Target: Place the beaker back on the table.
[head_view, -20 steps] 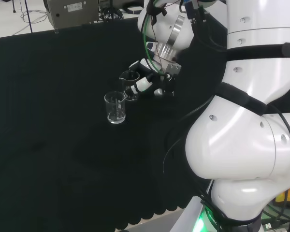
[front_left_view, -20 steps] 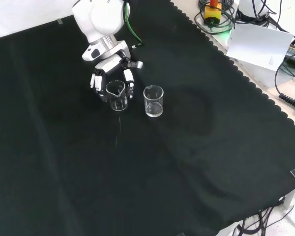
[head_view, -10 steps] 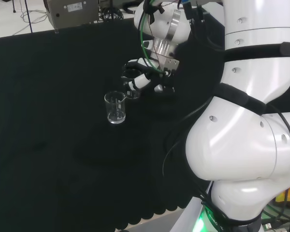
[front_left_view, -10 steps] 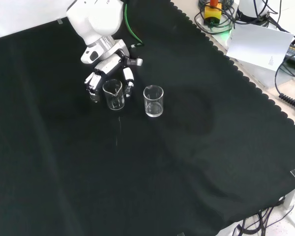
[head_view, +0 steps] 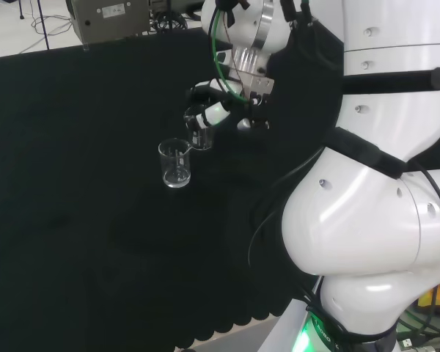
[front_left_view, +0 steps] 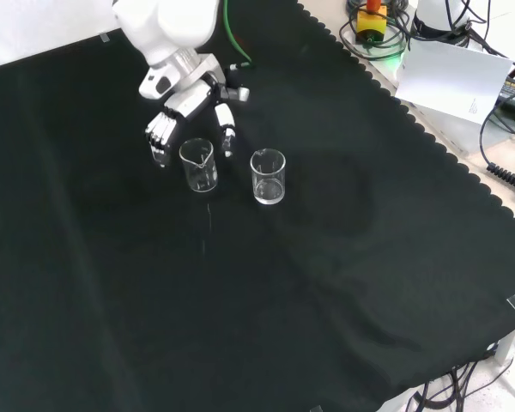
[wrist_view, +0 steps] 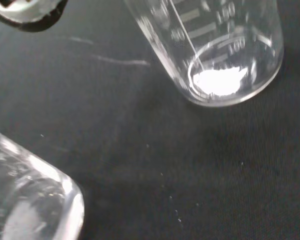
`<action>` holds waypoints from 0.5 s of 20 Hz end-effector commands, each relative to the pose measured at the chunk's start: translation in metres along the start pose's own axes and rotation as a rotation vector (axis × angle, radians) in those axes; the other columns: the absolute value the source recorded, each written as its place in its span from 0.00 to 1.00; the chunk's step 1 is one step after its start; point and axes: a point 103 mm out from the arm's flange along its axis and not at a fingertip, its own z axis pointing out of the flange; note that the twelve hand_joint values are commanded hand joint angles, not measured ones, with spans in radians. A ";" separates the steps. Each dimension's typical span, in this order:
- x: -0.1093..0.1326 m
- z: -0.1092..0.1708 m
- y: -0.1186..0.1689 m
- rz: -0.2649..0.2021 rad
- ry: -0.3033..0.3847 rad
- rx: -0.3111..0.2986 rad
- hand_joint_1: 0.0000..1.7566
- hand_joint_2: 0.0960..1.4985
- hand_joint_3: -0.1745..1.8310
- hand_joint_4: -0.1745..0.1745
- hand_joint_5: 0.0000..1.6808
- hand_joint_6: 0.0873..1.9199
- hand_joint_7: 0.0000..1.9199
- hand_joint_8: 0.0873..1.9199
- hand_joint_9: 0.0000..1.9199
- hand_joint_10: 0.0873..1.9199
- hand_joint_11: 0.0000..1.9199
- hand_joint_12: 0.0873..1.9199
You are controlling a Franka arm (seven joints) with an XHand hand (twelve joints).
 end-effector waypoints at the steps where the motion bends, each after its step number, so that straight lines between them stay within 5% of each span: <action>1: 0.029 -0.063 -0.063 0.026 -0.066 -0.106 0.37 0.35 0.29 0.34 0.20 0.05 0.02 0.37 0.08 0.41 0.00 0.73; 10: 0.052 -0.100 -0.144 0.086 -0.068 -0.169 0.36 0.36 0.28 0.33 0.21 0.04 0.03 0.37 0.09 0.41 0.00 0.73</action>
